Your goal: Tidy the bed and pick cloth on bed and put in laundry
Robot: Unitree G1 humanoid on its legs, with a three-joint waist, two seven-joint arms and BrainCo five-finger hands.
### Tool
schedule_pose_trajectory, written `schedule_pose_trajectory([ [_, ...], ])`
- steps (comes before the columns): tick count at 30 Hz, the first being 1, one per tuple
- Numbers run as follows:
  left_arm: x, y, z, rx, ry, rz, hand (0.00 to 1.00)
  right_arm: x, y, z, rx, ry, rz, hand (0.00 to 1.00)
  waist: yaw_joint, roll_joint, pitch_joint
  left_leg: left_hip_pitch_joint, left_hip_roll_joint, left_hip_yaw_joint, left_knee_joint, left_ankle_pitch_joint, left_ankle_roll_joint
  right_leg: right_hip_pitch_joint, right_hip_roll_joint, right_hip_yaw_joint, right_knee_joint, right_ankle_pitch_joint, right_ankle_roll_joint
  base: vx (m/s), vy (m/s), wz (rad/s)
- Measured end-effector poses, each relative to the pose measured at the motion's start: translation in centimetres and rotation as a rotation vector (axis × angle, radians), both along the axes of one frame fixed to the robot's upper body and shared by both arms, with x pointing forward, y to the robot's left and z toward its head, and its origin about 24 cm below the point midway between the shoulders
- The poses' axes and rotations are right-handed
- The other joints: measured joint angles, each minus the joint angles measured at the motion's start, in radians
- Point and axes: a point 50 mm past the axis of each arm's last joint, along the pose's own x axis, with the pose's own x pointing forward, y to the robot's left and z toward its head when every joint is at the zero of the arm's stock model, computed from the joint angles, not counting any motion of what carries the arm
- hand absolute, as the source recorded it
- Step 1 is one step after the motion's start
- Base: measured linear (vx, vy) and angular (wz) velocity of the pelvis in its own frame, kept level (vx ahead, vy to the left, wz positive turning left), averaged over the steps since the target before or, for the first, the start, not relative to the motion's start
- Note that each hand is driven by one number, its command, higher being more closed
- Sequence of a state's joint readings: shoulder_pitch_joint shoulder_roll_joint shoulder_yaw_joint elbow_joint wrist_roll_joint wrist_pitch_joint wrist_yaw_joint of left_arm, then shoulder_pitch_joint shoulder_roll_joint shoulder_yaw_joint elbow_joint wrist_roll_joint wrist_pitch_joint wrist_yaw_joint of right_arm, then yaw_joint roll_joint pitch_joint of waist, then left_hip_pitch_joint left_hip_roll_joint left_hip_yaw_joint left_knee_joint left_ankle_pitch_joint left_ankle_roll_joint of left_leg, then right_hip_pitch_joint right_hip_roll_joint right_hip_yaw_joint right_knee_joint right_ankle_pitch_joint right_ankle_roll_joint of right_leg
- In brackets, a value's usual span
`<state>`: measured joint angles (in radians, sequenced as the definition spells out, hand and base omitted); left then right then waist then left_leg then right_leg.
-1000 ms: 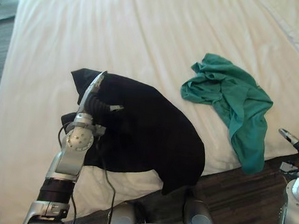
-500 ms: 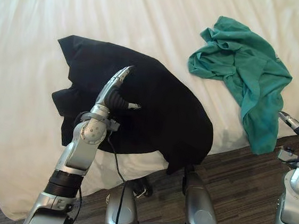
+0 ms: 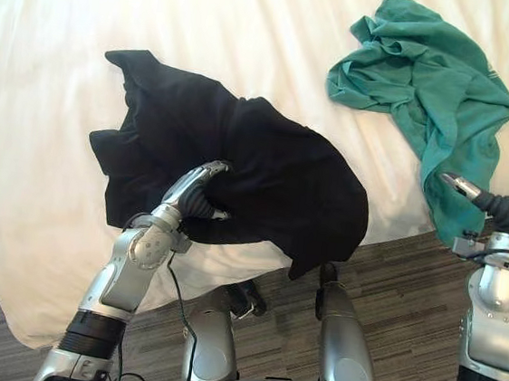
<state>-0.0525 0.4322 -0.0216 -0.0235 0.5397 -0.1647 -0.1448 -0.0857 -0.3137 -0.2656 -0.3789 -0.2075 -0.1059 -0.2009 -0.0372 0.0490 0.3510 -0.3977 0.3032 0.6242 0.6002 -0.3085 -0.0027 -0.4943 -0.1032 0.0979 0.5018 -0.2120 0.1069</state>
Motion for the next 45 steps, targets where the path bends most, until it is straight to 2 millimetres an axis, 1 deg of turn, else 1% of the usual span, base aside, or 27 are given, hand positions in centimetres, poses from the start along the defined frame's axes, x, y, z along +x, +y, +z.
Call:
schedule_pose_trajectory([
  [1, 0.0, 0.1, 0.1, 0.003, -0.004, 0.001, 1.0, 0.1, 0.1, 0.4, -0.026, -0.01, 0.0, 0.0, 0.0, 0.0, 0.0, -0.003, -0.001, 0.0, -0.001, 0.0, 0.001, -0.002, -0.001, -0.002, -0.001, 0.0, 0.0, 0.06, -0.013, 0.06],
  [4, -0.1, 0.1, 0.0, 0.009, -0.007, -0.013, 1.0, 0.6, 0.0, 2.4, -0.125, -0.062, -0.009, 0.0, 0.0, 0.0, 0.0, -0.004, -0.016, -0.001, -0.023, 0.01, 0.005, -0.002, -0.011, -0.006, -0.011, 0.003, 0.004, 0.06, -0.01, 0.09],
  [6, -0.1, 0.0, 0.1, 0.011, -0.015, -0.023, 1.0, 0.9, -0.3, 3.9, -0.199, -0.093, -0.023, 0.0, -0.002, 0.001, 0.0, -0.003, -0.034, -0.005, -0.056, 0.028, 0.007, 0.004, -0.025, -0.023, -0.032, 0.007, 0.007, 0.06, -0.021, 0.19],
  [9, -0.4, 0.1, -0.2, -0.015, -0.001, -0.022, 1.0, 1.4, -0.9, 4.3, -0.269, -0.078, -0.063, 0.0, -0.005, 0.002, 0.0, 0.004, -0.05, -0.018, -0.101, 0.051, 0.005, 0.025, -0.033, -0.052, -0.069, 0.022, 0.004, 0.06, -0.044, 0.22],
  [11, -1.0, 0.3, -0.9, -0.071, 0.031, -0.022, 1.0, 1.8, -1.4, 4.6, -0.3, -0.065, -0.084, 0.0, -0.009, 0.003, 0.001, 0.014, -0.066, -0.025, -0.131, 0.065, 0.003, 0.039, -0.041, -0.061, -0.088, 0.023, 0.005, 0.07, -0.038, 0.17],
  [14, -1.9, 0.5, -1.6, -0.141, 0.063, -0.028, 1.0, 2.1, -2.1, 4.9, -0.37, -0.039, -0.126, 0.0, -0.005, 0.008, 0.003, 0.022, -0.072, -0.029, -0.148, 0.068, 0.0, 0.049, -0.043, -0.069, -0.097, 0.023, 0.005, 0.06, -0.023, 0.06],
  [17, -2.9, 0.7, -2.1, -0.189, 0.087, -0.039, 1.0, 2.6, -2.7, 6.3, -0.434, -0.049, -0.168, 0.0, -0.008, 0.028, 0.014, 0.023, -0.075, -0.03, -0.157, 0.068, 0.0, 0.049, -0.048, -0.085, -0.096, 0.023, 0.005, 0.06, -0.015, 0.05],
  [19, -3.5, 0.9, -2.4, -0.214, 0.105, -0.046, 1.0, 3.3, -3.3, 7.5, -0.472, -0.052, -0.197, 0.0, -0.007, 0.047, 0.025, 0.021, -0.077, -0.029, -0.163, 0.069, -0.003, 0.043, -0.048, -0.088, -0.092, 0.022, 0.005, 0.05, -0.014, 0.03],
  [22, -4.3, 1.2, -2.5, -0.229, 0.11, -0.051, 1.0, 4.2, -3.5, 8.7, -0.505, -0.054, -0.21, 0.0, -0.006, 0.059, 0.031, -0.005, -0.079, -0.027, -0.163, 0.082, -0.007, 0.006, -0.053, -0.09, -0.069, 0.02, 0.003, 0.04, -0.032, 0.03],
  [23, -4.6, 1.2, -2.6, -0.232, 0.107, -0.055, 1.0, 4.6, -3.7, 9.4, -0.517, -0.054, -0.223, 0.0, -0.004, 0.07, 0.041, -0.01, -0.081, -0.024, -0.17, 0.087, -0.007, -0.004, -0.054, -0.092, -0.063, 0.02, 0.002, 0.05, -0.032, 0.04],
  [25, -5.2, 1.3, -2.9, -0.239, 0.118, -0.057, 1.0, 5.2, -3.5, 10.3, -0.536, -0.058, -0.223, 0.0, 0.0, 0.081, 0.046, -0.01, -0.097, -0.012, -0.199, 0.103, -0.009, -0.024, -0.06, -0.092, -0.057, 0.02, 0.002, 0.06, -0.025, 0.05],
  [26, -5.4, 1.2, -3.1, -0.243, 0.123, -0.062, 1.0, 5.6, -3.4, 11.0, -0.554, -0.061, -0.224, 0.0, 0.0, 0.097, 0.055, -0.01, -0.101, -0.001, -0.215, 0.112, -0.007, -0.03, -0.063, -0.092, -0.051, 0.02, 0.002, 0.06, -0.021, 0.11],
  [28, -6.0, 1.3, -3.5, -0.248, 0.136, -0.064, 1.0, 6.2, -3.1, 11.7, -0.558, -0.064, -0.22, 0.0, 0.003, 0.108, 0.056, -0.026, -0.105, 0.0, -0.221, 0.123, -0.008, -0.06, -0.066, -0.092, -0.029, 0.02, 0.001, 0.06, -0.033, 0.1],
  [29, -6.1, 1.1, -3.5, -0.262, 0.139, -0.07, 1.0, 6.5, -3.3, 12.1, -0.565, -0.057, -0.226, 0.0, 0.009, 0.119, 0.062, -0.036, -0.113, 0.001, -0.232, 0.137, -0.004, -0.074, -0.072, -0.092, -0.012, 0.02, 0.001, 0.07, -0.039, 0.13],
  [31, -6.3, 1.2, -3.7, -0.281, 0.141, -0.072, 1.0, 7.6, -3.5, 12.2, -0.559, -0.02, -0.224, 0.0, 0.013, 0.121, 0.062, -0.036, -0.114, 0.002, -0.238, 0.144, -0.004, -0.158, -0.067, -0.087, 0.127, 0.03, 0.0, 0.12, -0.068, 0.04],
  [32, -5.6, 1.1, -3.8, -0.304, 0.128, -0.062, 1.0, 7.9, -3.7, 12.8, -0.573, -0.007, -0.229, 0.0, 0.029, 0.145, 0.074, -0.046, -0.091, 0.006, -0.225, 0.144, -0.004, -0.251, -0.028, -0.066, 0.171, -0.015, -0.014, 0.18, -0.146, -0.18],
  [33, -4.8, 1.1, -4.2, -0.341, 0.118, -0.036, 1.0, 8.4, -3.8, 13.8, -0.592, -0.004, -0.243, 0.0, 0.054, 0.158, 0.084, -0.056, -0.079, 0.024, -0.216, 0.147, -0.01, -0.239, 0.005, -0.055, -0.108, 0.066, -0.033, 0.23, -0.238, -0.04],
  [34, -4.8, 1.4, -4.5, -0.354, 0.115, -0.015, 1.0, 8.5, -3.7, 14.2, -0.594, -0.01, -0.24, 0.0, 0.049, 0.154, 0.084, -0.065, -0.083, 0.026, -0.198, 0.144, -0.016, -0.229, -0.006, -0.044, -0.22, 0.201, -0.064, 0.19, -0.229, -0.11],
  [35, -5.0, 1.2, -5.2, -0.406, 0.11, 0.03, 1.0, 8.6, -3.0, 15.6, -0.609, -0.05, -0.231, 0.0, 0.055, 0.182, 0.09, -0.09, -0.061, 0.027, -0.188, 0.158, -0.045, -0.235, 0.007, -0.061, -0.231, 0.227, -0.08, 0.17, -0.261, 0.05],
  [36, -5.4, 1.7, -5.9, -0.41, 0.125, 0.073, 1.0, 8.9, -2.1, 16.8, -0.628, -0.077, -0.211, 0.0, 0.047, 0.186, 0.093, -0.096, -0.057, 0.041, -0.21, 0.195, -0.079, -0.25, -0.001, -0.06, -0.21, 0.225, -0.085, 0.07, -0.193, -0.09],
  [37, -5.4, 2.0, -6.4, -0.397, 0.148, 0.086, 1.0, 9.4, -2.0, 16.8, -0.647, -0.057, -0.208, 1.0, 0.044, 0.186, 0.094, -0.095, -0.042, 0.042, -0.233, 0.215, -0.095, -0.253, -0.002, -0.062, -0.188, 0.224, -0.084, 0.03, -0.182, 0.0],
  [38, -5.3, 2.1, -6.6, -0.394, 0.155, 0.091, 1.0, 9.5, -2.0, 16.7, -0.656, -0.043, -0.204, 1.0, 0.042, 0.186, 0.094, -0.098, -0.033, 0.042, -0.24, 0.233, -0.101, -0.256, -0.001, -0.064, -0.176, 0.223, -0.084, -0.04, -0.166, -0.06],
  [39, -5.2, 2.2, -6.9, -0.397, 0.164, 0.102, 1.0, 9.9, -2.0, 16.4, -0.664, -0.019, -0.196, 1.0, 0.04, 0.187, 0.093, -0.113, -0.013, 0.039, -0.251, 0.304, -0.098, -0.262, -0.001, -0.078, -0.142, 0.203, -0.077, -0.04, -0.15, -0.11],
  [40, -5.3, 2.3, -7.0, -0.397, 0.164, 0.108, 1.0, 10.1, -2.0, 16.3, -0.664, -0.006, -0.186, 1.0, 0.046, 0.188, 0.091, -0.126, -0.003, 0.039, -0.25, 0.348, -0.091, -0.262, 0.0, -0.093, -0.123, 0.169, -0.084, -0.03, -0.144, -0.12],
  [41, -5.2, 2.3, -6.9, -0.399, 0.157, 0.11, 1.0, 10.0, -2.1, 16.6, -0.663, -0.011, -0.19, 1.0, 0.049, 0.185, 0.089, -0.128, 0.001, 0.04, -0.235, 0.328, -0.088, -0.268, -0.007, -0.095, -0.11, 0.14, -0.103, -0.02, -0.066, -0.1],
  [43, -4.7, 2.1, -6.5, -0.396, 0.138, 0.096, 1.0, 10.0, -2.3, 17.2, -0.649, -0.021, -0.198, 1.0, 0.051, 0.197, 0.081, -0.133, -0.01, 0.021, -0.28, 0.315, -0.089, -0.29, -0.008, -0.11, -0.099, 0.133, -0.09, -0.03, -0.034, 0.11],
  [45, -4.3, 2.1, -6.0, -0.391, 0.118, 0.085, 1.0, 10.1, -3.0, 16.7, -0.626, 0.012, -0.201, 1.0, 0.049, 0.2, 0.071, -0.119, -0.019, 0.02, -0.347, 0.31, -0.089, -0.295, -0.005, -0.137, -0.088, 0.129, -0.087, -0.02, -0.005, 0.3],
])
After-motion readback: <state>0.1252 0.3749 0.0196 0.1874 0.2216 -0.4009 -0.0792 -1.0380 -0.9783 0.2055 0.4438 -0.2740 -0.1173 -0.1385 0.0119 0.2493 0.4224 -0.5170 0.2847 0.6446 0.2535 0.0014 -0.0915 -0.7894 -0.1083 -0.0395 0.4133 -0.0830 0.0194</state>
